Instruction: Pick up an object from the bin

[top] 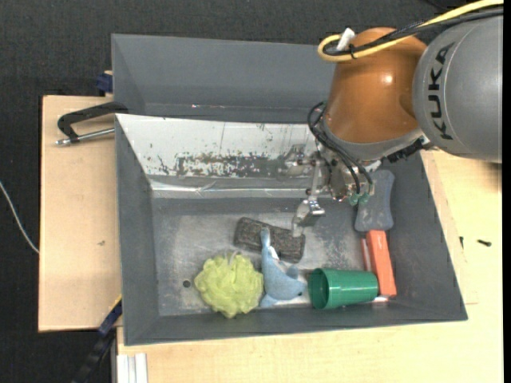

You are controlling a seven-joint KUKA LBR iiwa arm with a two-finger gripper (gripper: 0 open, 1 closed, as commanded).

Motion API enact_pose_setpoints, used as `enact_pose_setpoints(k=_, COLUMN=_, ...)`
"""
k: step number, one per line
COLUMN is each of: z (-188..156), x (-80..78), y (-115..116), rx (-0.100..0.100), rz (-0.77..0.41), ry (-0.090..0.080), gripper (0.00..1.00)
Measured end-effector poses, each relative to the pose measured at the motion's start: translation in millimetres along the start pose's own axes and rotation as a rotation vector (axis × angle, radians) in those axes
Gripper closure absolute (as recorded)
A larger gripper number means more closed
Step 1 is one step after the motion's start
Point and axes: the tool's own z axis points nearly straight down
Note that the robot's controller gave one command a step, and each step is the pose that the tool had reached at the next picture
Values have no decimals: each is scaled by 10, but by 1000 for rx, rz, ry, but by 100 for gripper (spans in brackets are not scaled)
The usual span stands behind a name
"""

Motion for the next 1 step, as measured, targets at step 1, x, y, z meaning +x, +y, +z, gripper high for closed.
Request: enact_pose_setpoints(k=1, z=1, x=1, y=0, rx=0, rz=0, ry=0, gripper=0)
